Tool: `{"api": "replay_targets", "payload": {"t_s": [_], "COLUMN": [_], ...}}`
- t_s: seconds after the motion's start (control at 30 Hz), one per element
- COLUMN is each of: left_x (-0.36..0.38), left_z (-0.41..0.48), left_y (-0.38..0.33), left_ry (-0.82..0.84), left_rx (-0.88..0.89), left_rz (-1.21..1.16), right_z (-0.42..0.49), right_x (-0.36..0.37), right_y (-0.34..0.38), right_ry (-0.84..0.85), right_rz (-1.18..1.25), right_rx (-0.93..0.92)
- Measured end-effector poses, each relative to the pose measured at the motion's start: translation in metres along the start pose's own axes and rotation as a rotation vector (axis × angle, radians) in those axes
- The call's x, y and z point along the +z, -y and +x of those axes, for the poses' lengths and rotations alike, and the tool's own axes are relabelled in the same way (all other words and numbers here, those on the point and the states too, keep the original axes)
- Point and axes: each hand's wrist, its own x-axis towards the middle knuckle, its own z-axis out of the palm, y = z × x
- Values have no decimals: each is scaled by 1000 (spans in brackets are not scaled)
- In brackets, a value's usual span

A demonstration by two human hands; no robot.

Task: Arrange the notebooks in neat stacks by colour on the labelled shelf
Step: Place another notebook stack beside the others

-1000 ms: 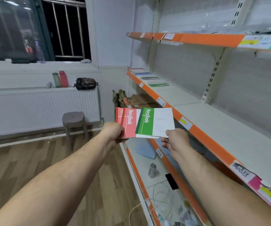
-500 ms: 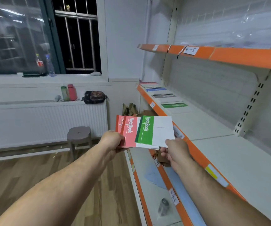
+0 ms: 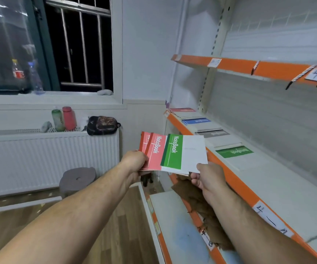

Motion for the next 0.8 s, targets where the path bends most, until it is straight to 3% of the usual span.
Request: {"api": "replay_targets", "payload": {"t_s": [0.33,0.8], "left_x": [-17,81], "left_z": [161,379], "left_y": [-63,-141], "left_ry": [86,193], "left_rx": [-8,43], "left_rz": [-10,102], "right_z": [111,327], "right_x": [103,140], "right_y": [39,85], "right_ry": [-92,-153], "right_rz": [35,104], "right_rx": [-4,11]}}
